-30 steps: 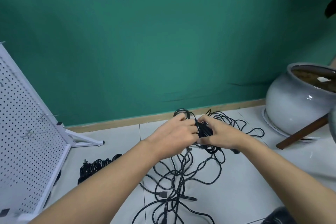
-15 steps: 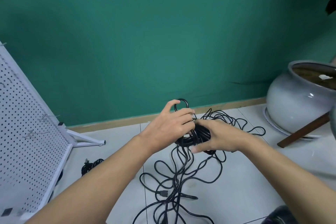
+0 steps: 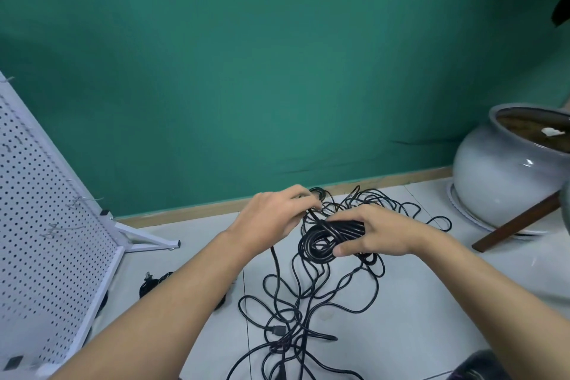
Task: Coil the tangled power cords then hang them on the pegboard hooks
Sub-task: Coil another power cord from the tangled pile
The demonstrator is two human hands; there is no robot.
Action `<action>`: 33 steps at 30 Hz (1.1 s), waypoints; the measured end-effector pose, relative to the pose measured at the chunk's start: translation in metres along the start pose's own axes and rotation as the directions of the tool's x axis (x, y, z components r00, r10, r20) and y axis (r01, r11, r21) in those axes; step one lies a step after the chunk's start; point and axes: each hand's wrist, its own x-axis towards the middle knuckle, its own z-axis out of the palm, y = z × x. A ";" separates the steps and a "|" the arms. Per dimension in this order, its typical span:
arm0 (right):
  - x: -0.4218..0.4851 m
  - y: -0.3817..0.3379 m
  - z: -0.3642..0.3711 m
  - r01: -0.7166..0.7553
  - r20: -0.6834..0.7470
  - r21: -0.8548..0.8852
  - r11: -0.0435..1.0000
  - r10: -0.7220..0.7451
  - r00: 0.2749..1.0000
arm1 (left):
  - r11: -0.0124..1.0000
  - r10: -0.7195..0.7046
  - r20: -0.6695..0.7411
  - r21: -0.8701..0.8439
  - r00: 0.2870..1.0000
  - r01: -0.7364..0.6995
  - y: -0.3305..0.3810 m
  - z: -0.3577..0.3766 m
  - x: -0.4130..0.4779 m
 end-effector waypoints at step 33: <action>0.020 0.023 0.003 -0.033 -0.642 0.122 0.992 0.104 0.760 | 0.736 -0.243 0.538 -0.440 0.807 0.515 0.043 0.017 0.012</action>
